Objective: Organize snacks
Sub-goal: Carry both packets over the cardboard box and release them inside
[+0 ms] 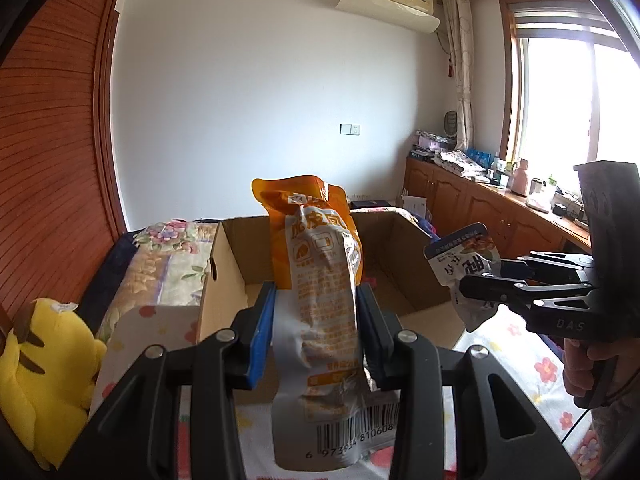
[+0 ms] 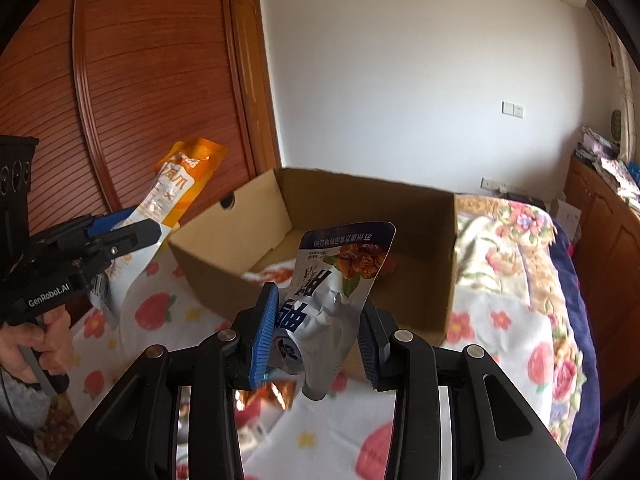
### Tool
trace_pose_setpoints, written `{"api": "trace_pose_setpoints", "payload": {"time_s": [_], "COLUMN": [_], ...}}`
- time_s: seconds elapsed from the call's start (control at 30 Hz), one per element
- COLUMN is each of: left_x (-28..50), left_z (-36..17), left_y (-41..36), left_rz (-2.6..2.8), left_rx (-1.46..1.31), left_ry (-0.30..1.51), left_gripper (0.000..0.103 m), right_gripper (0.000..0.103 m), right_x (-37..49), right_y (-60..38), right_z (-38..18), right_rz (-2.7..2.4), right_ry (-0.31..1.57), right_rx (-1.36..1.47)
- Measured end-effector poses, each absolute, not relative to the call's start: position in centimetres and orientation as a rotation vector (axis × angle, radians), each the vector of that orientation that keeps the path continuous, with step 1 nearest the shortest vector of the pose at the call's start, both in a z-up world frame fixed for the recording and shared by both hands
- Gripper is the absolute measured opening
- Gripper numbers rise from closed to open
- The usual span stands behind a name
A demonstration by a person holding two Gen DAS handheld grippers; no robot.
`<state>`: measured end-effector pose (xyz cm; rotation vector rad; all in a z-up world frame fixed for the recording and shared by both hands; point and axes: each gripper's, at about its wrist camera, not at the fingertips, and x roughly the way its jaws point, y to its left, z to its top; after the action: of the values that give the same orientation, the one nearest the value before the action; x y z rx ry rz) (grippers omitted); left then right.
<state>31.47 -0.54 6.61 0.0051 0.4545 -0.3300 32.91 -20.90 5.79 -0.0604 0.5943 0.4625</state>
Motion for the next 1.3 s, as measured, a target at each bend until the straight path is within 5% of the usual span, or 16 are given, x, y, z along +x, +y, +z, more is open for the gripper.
{"api": "trace_pose_setpoints", "payload": {"time_s": [0.87,1.3], "left_x": [40.0,40.9], "left_z": [4.6,3.3], "left_y": [-0.9,-1.3], "left_rz": [-0.308,-0.277], "left_rx": [-0.021,-0.009], "left_ry": [0.501,0.542], "left_gripper": [0.039,0.047], "right_gripper": [0.037,0.037], "right_x": [40.3,41.3], "right_y": [-20.1,-20.5], "right_z": [3.6,2.3], "right_rz": [0.454,0.428], "right_ry": [0.607,0.654], "right_rx": [-0.050,-0.035]}}
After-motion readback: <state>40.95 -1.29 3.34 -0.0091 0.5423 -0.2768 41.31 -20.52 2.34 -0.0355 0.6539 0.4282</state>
